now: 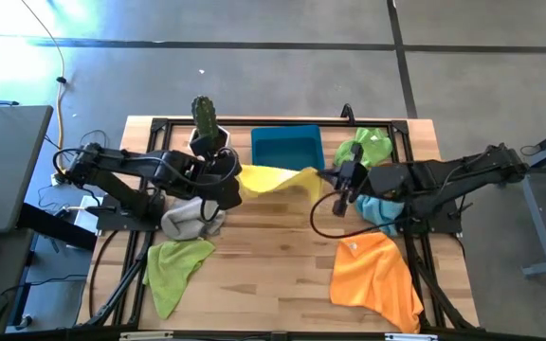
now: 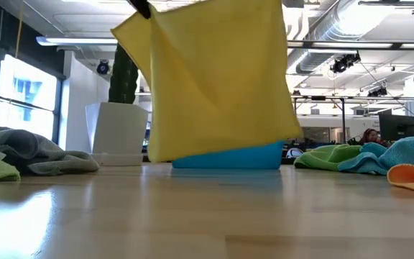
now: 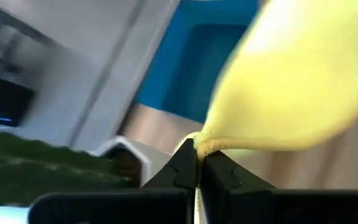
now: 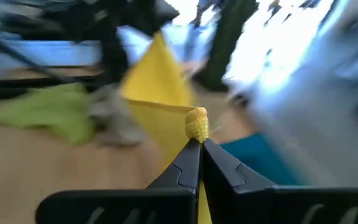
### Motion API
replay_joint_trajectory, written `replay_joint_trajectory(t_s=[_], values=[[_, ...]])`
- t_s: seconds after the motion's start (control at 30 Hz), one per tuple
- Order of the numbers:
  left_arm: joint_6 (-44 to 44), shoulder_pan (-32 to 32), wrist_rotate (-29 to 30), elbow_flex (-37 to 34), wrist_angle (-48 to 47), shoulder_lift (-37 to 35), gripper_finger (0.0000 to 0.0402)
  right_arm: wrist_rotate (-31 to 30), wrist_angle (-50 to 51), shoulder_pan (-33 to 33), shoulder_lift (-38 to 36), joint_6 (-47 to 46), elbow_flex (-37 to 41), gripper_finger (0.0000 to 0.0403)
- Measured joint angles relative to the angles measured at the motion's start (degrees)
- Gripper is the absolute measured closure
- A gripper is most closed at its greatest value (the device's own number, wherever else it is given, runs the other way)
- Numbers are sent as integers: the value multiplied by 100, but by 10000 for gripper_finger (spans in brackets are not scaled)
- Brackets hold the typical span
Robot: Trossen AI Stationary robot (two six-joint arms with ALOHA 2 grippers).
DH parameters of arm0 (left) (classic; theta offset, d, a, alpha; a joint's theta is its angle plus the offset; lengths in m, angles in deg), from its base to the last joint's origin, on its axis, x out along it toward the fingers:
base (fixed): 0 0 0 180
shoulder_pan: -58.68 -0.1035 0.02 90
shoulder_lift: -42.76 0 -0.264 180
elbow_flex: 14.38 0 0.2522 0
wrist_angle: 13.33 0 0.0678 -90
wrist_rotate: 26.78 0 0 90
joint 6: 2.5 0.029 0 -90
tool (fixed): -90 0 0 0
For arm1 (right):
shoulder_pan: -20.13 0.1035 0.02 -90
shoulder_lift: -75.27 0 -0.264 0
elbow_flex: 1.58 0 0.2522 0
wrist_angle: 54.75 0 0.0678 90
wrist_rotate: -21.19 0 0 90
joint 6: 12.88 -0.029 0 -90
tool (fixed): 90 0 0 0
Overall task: Fold microfiber towels
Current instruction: Fold the yellow microfiber towel
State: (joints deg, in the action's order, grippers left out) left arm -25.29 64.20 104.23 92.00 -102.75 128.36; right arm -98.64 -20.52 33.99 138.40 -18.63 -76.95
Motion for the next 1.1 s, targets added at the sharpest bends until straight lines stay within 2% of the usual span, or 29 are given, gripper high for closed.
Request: replay_joint_trajectory(t_s=[0.13, 0.4, 0.6, 0.73, 0.93, 1.1], values=[[-452, 235, -1071, 11, 9, 162, 401, 1514, 748, 17, 60, -1621, 114, 403], [-600, 887, -2356, 6, 62, 1286, 401, 2735, 977, 496, 560, -2658, 727, 403], [-296, 998, -3427, 4, 60, 2271, 401, 3026, 869, 691, 989, -2748, 855, 403], [-97, 992, -4244, 0, 115, 2704, 401, 3576, 820, 722, 1206, -2901, 855, 403], [-59, 1035, -4857, 0, 356, 2857, 401, 4008, 659, 786, 1564, -2894, 855, 403], [187, 1066, -6095, 9, 661, 2774, 401, 4920, 244, 916, 1844, -2842, 855, 403]])
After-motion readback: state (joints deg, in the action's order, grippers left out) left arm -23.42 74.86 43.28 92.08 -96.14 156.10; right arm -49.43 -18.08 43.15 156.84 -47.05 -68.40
